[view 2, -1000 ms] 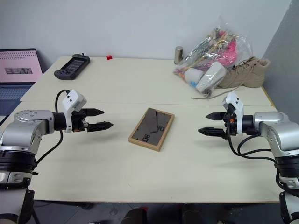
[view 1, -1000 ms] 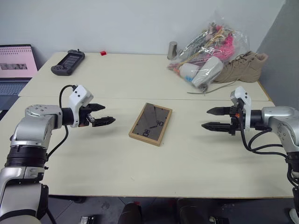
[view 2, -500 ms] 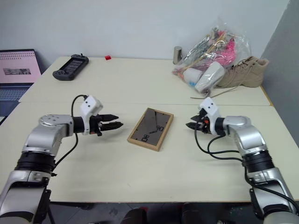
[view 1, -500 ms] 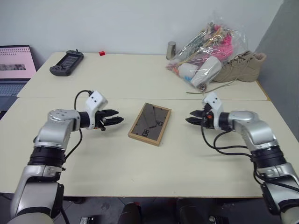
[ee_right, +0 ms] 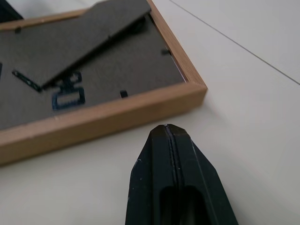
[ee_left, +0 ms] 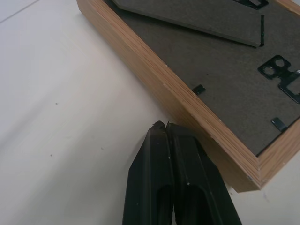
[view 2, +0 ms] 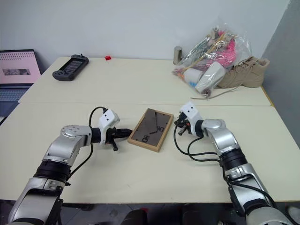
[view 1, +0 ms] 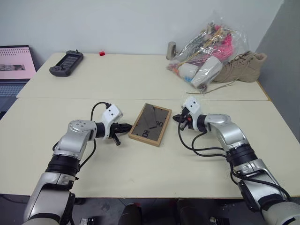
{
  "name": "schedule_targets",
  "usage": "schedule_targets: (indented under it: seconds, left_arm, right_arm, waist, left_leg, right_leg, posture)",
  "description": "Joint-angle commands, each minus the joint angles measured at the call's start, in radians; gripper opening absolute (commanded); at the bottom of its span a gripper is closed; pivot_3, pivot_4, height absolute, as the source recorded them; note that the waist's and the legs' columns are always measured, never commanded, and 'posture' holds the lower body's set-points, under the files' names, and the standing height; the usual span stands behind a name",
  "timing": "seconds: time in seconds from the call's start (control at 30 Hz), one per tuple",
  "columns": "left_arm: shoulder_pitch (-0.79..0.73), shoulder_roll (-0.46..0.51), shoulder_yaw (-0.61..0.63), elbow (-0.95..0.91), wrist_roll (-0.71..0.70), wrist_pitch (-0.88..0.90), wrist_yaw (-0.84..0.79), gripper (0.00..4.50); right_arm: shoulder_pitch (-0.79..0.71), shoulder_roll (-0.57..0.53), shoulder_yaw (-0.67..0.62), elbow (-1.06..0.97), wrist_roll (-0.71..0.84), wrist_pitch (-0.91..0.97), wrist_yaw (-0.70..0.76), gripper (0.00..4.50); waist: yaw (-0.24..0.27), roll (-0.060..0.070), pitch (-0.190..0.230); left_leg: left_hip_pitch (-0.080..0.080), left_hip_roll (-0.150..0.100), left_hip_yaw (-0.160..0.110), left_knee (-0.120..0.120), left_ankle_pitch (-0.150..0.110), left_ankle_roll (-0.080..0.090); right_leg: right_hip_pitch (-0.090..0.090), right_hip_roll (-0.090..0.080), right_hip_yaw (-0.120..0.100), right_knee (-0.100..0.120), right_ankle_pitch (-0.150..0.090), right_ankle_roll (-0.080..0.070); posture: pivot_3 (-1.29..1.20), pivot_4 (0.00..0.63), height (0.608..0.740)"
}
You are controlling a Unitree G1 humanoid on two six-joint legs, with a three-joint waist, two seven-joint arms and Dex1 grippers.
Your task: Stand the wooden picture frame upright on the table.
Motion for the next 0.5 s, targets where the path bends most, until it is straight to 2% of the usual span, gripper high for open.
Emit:
schedule_targets:
  seconds: [0.03, 0.2, 0.5]
  left_arm:
    - [0.017, 0.005, 0.005, -0.108, -0.043, 0.054, -0.039, 0.07]
    - [0.080, 0.039, -0.019, -0.267, -0.091, 0.150, -0.117, 0.07]
    - [0.088, 0.060, -0.006, -0.235, -0.043, 0.104, -0.083, 0.07]
  right_arm:
    - [-0.027, 0.020, 0.010, -0.015, -0.009, -0.026, 0.014, 0.00]
    - [-0.018, 0.042, 0.018, -0.028, -0.009, -0.028, 0.024, 0.00]
    - [-0.003, 0.013, 0.009, -0.047, -0.012, -0.019, 0.038, 0.00]
  waist:
    - [0.000, 0.000, 0.000]
    - [-0.001, 0.000, 0.000]
    - [-0.001, 0.000, 0.000]
  left_leg:
    - [0.000, 0.000, 0.000, 0.000, 0.000, 0.000]
    - [0.000, 0.000, 0.000, 0.000, 0.000, 0.000]
    - [0.000, 0.000, 0.000, 0.000, 0.000, 0.000]
  right_leg:
    - [0.000, 0.000, 0.000, 0.000, 0.000, 0.000]
    - [0.000, 0.000, 0.000, 0.000, 0.000, 0.000]
    - [0.000, 0.000, 0.000, 0.000, 0.000, 0.000]
  posture:
    - [0.00, 0.150, 0.740]
    - [0.00, 0.150, 0.740]
    - [0.00, 0.150, 0.740]
